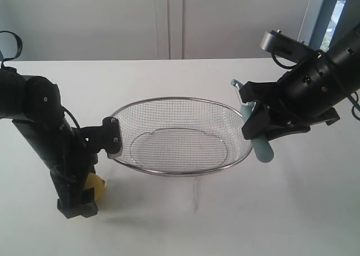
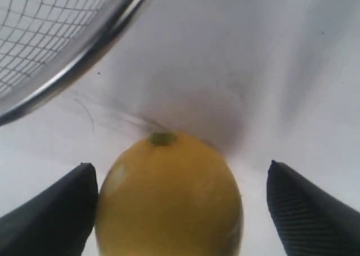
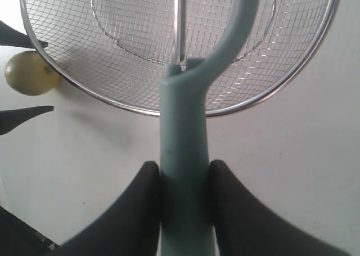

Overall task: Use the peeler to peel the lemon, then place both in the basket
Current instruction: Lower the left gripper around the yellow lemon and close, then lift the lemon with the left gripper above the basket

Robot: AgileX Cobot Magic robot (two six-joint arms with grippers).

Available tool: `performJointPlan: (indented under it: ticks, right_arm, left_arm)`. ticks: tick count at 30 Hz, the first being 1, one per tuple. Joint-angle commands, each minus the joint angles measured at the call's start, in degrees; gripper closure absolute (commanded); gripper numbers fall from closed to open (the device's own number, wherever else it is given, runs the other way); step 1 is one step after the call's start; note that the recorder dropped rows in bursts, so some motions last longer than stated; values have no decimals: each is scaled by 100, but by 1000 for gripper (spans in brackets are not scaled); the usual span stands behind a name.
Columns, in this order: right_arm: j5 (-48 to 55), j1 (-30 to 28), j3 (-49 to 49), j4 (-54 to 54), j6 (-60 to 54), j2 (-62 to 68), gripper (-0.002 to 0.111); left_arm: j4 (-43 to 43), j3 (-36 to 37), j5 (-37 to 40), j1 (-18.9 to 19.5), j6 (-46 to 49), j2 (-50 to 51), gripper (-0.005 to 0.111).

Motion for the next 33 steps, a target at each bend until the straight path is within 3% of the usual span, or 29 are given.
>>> performJointPlan:
  ticks: [1, 6, 10, 20, 25, 33]
  right_arm:
    - [-41, 16, 13, 24, -70, -57, 108]
    - [-41, 16, 13, 24, -70, -57, 108]
    - [-41, 16, 13, 24, -70, -57, 108]
    - [-41, 16, 13, 24, -70, -57, 108]
    - [-41, 16, 13, 24, -70, -57, 108]
    - [-41, 16, 13, 24, -70, -57, 108]
  left_arm:
    - [-12, -13, 100, -23, -49, 138, 23]
    - [-12, -13, 91, -23, -49, 163, 24]
    - [111, -13, 74, -23, -49, 163, 35]
    - [245, -24, 345, -23, -49, 65, 85]
    - [230, -24, 577, -23, -188, -356, 104]
    - [230, -24, 422, -23, -293, -1469, 107]
